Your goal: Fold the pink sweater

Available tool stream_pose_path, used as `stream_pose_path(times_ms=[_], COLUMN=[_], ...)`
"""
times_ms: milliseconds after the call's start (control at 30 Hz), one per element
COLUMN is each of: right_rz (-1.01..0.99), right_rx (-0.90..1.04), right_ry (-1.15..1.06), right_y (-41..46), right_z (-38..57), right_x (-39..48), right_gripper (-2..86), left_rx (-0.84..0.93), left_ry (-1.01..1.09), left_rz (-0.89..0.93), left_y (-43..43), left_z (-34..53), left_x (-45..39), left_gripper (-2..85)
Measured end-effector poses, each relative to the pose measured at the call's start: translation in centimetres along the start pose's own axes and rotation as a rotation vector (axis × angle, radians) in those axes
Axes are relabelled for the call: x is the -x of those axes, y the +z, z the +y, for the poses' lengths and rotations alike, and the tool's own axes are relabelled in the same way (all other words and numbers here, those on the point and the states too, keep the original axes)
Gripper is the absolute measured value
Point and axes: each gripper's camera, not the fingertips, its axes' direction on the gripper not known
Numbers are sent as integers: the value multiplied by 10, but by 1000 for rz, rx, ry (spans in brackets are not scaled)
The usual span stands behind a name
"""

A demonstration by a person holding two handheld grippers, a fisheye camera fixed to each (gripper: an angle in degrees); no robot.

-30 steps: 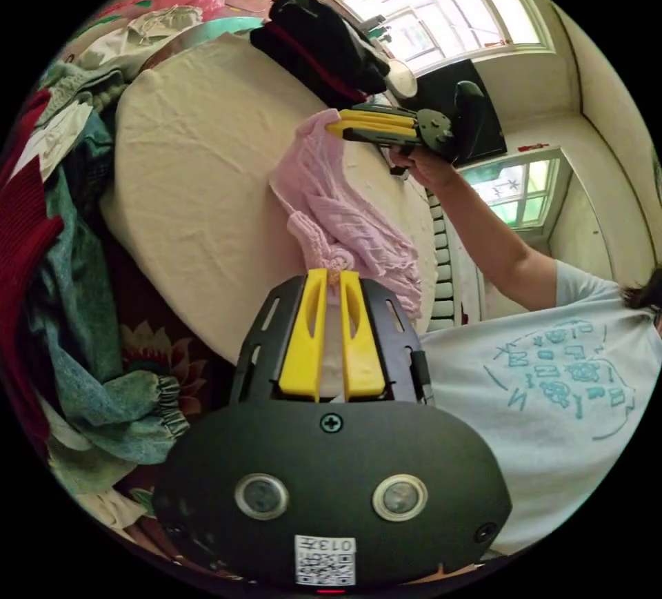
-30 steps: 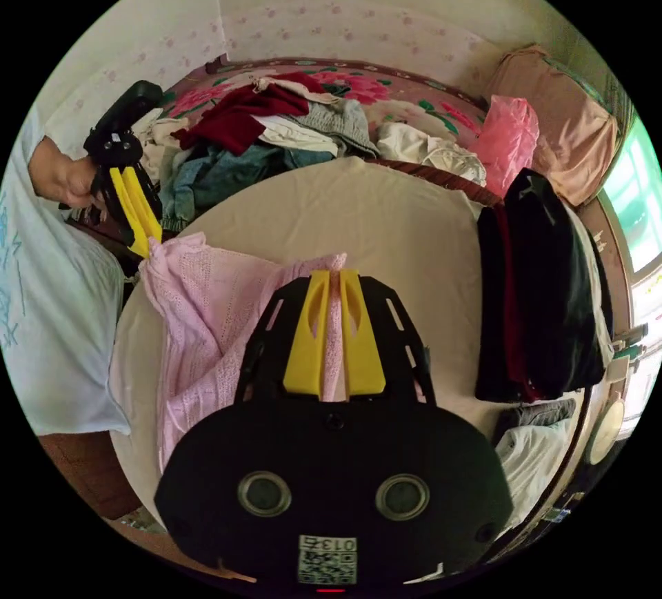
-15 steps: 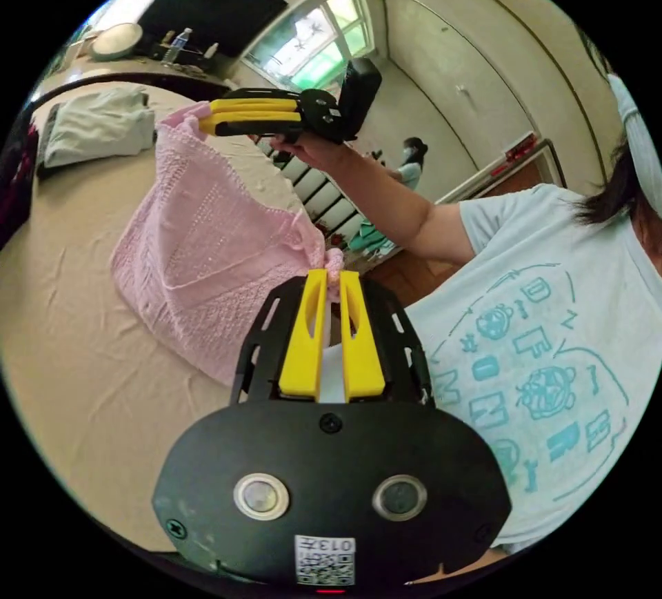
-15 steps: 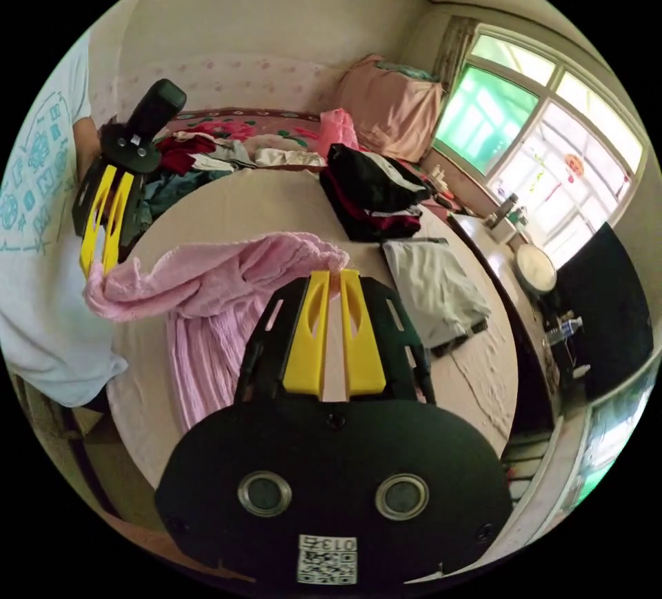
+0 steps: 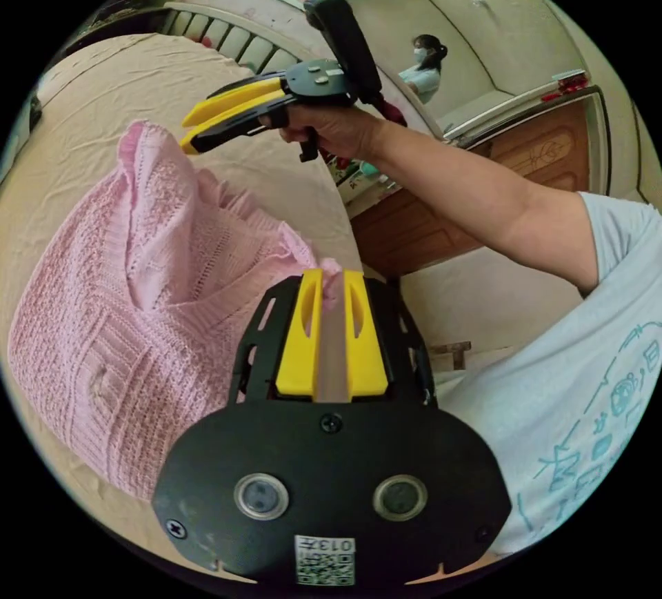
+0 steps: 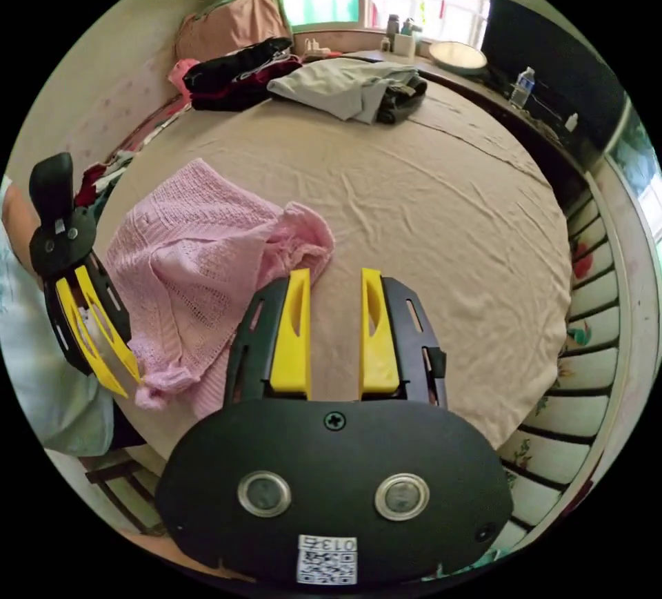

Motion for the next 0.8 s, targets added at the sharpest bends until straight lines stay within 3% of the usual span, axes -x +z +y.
stream_pose_path(times_ms=[133, 267, 400, 567, 633, 700, 800], right_rz=[-82, -123, -277, -174, -120, -134, -128], right_rx=[-165, -194, -243, -130, 72, 145, 83], right_ry=[189, 209, 377, 454, 446, 438, 364], right_y=[-42, -41, -17, 3, 34, 47, 41], right_z=[46, 51, 31, -1, -8, -7, -8], right_x=[-23, -1, -23, -27, -27, -31, -29], right_gripper=[113, 128, 147, 116, 59, 39, 28], left_rx=[-82, -211, -154, -77, -113, -142, -156], left_ry=[102, 13, -142, -190, -208, -244, -238], left_rz=[33, -329, -528, -545, -548, -527, -547], left_y=[-34, -87, -103, -79, -72, -75, -79], left_z=[-3, 9, 6, -12, -14, -20, -25], left_x=[-36, -34, -7, -1, -1, -3, -11], left_gripper=[67, 62, 55, 42, 36, 30, 24])
